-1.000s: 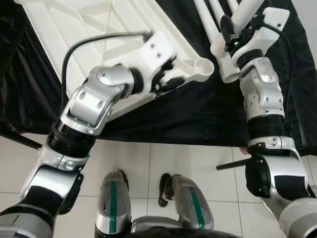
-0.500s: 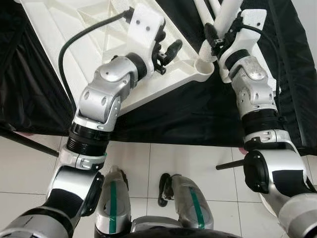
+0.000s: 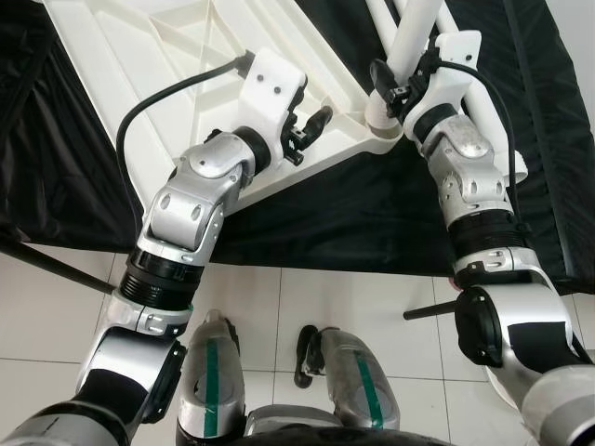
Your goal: Building children table
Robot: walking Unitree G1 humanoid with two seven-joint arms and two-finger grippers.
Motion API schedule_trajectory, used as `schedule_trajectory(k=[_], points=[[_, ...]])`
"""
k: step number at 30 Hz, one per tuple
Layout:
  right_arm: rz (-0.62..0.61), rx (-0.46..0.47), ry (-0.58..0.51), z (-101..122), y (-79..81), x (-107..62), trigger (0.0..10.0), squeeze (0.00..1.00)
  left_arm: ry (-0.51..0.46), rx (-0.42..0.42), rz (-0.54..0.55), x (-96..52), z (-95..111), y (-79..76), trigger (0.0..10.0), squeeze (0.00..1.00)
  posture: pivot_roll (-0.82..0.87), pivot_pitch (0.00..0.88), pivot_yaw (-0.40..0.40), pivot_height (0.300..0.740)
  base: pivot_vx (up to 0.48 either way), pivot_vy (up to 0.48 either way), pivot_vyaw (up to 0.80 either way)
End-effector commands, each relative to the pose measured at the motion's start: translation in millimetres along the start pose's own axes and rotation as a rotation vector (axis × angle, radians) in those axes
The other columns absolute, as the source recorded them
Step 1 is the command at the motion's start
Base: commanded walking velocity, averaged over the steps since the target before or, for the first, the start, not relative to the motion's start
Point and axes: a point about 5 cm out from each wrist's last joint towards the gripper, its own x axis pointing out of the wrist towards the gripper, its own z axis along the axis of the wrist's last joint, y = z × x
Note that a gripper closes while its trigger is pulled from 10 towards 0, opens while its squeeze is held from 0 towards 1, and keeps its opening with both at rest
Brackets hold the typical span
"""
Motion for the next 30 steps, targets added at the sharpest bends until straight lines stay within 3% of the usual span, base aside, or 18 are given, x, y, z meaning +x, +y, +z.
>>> schedule_trajectory(k=[1, 9, 19, 30], points=[[0.001, -0.011, 0.035, -8, -1.9, -4.6, 10.0, 0.00, -0.020, 0.016, -0.061, -0.4, 3, -7.1, 10.0, 0.00, 0.12, 0.044, -0.095, 0.740, 0.000, 0.000, 0.00], [-0.029, -0.007, 0.032, -13, -5.7, -15.3, 10.0, 0.00, -0.032, 0.019, -0.063, -0.3, 6, -6.2, 10.0, 0.00, 0.10, 0.039, -0.086, 0.740, 0.000, 0.000, 0.00], [-0.075, 0.073, 0.038, -27, -8.9, -24.5, 10.0, 0.00, -0.041, 0.026, -0.061, -0.2, 9, -4.8, 10.0, 0.00, 0.09, 0.054, -0.077, 0.740, 0.000, 0.000, 0.00], [-0.062, 0.158, 0.087, -48, 3.0, -22.2, 10.0, 0.00, -0.051, 0.028, -0.043, -1.4, 12, -1.4, 10.0, 0.00, 0.11, 0.063, -0.076, 0.740, 0.000, 0.000, 0.00]])
